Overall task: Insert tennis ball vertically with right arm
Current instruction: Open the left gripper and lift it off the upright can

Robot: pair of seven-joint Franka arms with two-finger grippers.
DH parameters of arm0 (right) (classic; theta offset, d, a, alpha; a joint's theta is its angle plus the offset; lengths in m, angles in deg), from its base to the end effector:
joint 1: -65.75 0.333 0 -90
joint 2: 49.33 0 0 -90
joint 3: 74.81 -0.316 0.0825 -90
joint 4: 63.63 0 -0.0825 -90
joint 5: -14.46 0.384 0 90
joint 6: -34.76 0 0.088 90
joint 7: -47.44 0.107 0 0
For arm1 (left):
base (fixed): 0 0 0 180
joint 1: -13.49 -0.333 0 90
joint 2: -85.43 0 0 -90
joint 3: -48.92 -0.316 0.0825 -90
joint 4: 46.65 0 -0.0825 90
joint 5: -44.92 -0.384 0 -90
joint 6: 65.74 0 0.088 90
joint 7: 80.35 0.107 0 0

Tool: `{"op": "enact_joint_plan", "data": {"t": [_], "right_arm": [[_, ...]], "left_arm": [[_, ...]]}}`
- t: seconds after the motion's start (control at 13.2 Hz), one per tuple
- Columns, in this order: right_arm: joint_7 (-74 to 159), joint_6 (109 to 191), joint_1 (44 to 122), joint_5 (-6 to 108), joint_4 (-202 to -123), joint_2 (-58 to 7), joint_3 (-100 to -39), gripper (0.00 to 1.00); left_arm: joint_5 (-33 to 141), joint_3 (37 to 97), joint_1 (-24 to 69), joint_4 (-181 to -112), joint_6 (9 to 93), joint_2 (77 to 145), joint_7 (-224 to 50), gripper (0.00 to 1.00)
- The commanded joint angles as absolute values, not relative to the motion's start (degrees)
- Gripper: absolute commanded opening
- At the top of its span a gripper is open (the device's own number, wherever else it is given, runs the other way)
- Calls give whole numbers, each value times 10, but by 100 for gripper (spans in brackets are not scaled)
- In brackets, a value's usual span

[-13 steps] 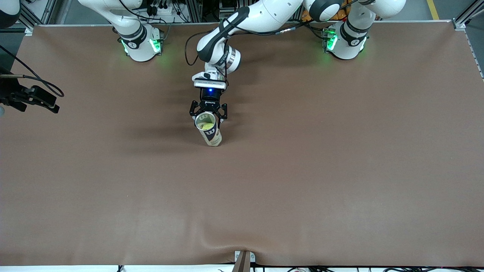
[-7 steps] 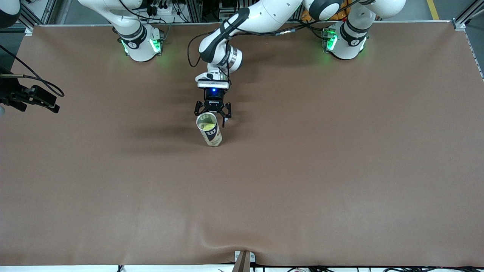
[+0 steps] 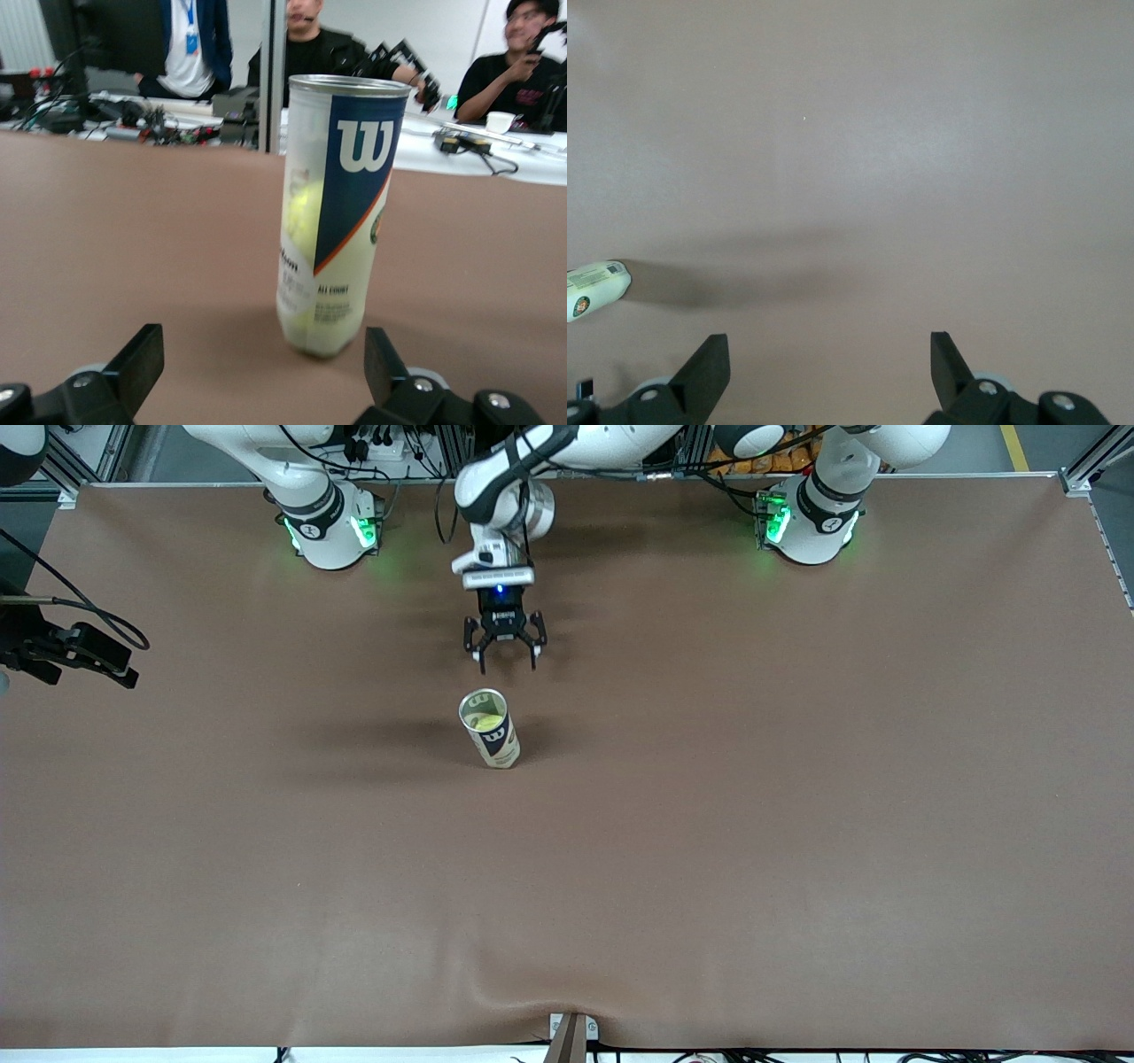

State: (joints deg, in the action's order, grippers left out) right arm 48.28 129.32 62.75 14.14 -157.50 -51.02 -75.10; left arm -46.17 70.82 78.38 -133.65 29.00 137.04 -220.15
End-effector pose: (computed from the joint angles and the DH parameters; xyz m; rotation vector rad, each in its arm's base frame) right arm 0.5517 -0.0266 0.6159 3.1330 -0.0966 0.0650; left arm 0.1827 -0.6631 0.1624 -2.5374 -0.2531 -1.7971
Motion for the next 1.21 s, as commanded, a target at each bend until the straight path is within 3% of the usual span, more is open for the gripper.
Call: {"op": "enact_joint_plan", "data": {"t": [0.0, 1.13], "right_arm": [[477, 1292, 617, 139, -1591, -529, -759, 100], [477, 1288, 617, 138, -1591, -529, -759, 100]], "left_arm": [[-399, 736, 781, -1352, 281, 1327, -2185, 100], [-106, 748, 705, -1273, 291, 1129, -1904, 100]]}}
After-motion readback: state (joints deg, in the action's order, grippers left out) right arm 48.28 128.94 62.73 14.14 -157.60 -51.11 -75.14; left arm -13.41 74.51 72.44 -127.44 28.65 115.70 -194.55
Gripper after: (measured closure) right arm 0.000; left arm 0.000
